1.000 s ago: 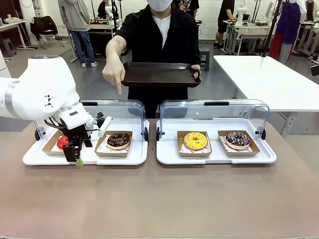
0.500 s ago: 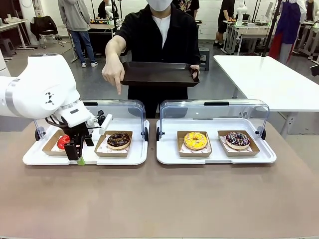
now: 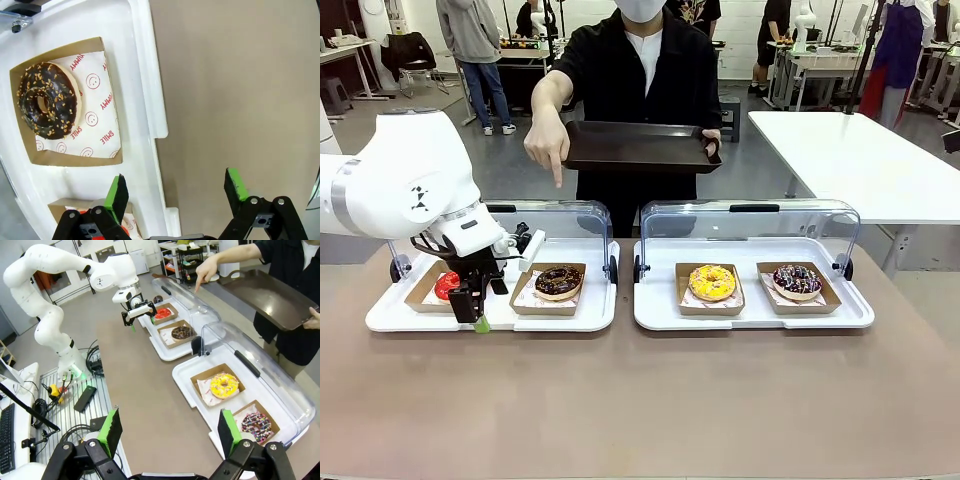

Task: Provide the desired donut to the person.
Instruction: Pick up and lift the Paper togo box containing the Donut pointed at by the person.

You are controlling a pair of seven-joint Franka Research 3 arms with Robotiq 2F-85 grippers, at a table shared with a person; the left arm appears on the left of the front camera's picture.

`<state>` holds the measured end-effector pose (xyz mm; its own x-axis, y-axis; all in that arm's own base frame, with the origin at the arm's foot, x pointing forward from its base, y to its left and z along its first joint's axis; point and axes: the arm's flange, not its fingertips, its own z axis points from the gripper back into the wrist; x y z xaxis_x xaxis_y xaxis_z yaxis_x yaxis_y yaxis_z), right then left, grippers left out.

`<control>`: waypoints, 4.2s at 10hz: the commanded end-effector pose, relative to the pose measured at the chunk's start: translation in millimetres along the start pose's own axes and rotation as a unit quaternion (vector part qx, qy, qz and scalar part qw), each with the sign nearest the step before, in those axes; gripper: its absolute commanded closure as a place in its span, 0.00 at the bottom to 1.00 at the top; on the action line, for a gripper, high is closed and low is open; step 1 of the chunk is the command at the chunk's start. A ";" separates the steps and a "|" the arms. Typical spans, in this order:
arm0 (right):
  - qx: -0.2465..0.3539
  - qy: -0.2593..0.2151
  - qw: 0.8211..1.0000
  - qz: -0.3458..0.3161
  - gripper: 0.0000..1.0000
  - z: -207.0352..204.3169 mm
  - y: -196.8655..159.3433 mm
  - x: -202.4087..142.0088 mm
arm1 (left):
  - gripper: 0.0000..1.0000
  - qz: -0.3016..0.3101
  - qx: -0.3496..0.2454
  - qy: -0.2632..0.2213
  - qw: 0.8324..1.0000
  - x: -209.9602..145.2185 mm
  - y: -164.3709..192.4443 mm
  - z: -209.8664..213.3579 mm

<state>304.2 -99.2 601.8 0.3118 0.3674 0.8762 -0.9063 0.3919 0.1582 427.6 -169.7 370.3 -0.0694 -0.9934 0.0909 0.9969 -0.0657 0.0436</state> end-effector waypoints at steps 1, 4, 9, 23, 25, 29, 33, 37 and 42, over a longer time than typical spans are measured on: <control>0.003 -0.009 1.000 0.006 0.00 -0.4 -1.1 1.2 | 0.00 0.000 0.000 0.000 1.000 0.0 0.0 0.0; 0.003 -0.009 1.000 0.006 0.00 -0.4 -1.1 1.2 | 0.00 0.007 0.011 0.011 1.000 13.3 26.2 -13.5; 0.003 -0.009 1.000 0.006 0.00 -0.4 -1.1 1.2 | 0.00 0.037 0.014 0.022 0.999 28.7 62.0 -35.0; 0.003 -0.009 1.000 0.006 0.00 -0.4 -1.1 1.2 | 1.00 0.042 0.025 0.036 0.998 32.2 73.0 -42.3; 0.003 -0.009 1.000 0.006 0.00 -0.4 -1.1 1.2 | 1.00 0.041 0.024 0.036 0.998 32.3 73.1 -42.1; 0.003 -0.009 1.000 0.006 0.00 -0.4 -1.1 1.2 | 1.00 0.041 0.016 0.038 0.998 31.6 72.3 -43.7; 0.003 -0.009 1.000 0.006 0.00 -0.4 -1.1 1.2 | 1.00 0.038 0.011 0.038 0.998 31.0 72.3 -42.5; 0.003 -0.009 1.000 0.006 0.00 -0.4 -1.1 1.2 | 1.00 0.013 -0.026 0.044 0.999 39.2 57.6 -12.9; 0.003 -0.009 1.000 0.006 0.00 -0.4 -1.1 1.2 | 1.00 -0.014 -0.022 0.024 0.999 59.5 -14.1 124.4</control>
<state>304.3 -99.1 601.6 0.3126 0.3674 0.8759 -0.9063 0.3916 0.1592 415.0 -222.7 482.1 -0.0848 -0.9964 0.0089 0.9962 -0.0849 -0.0191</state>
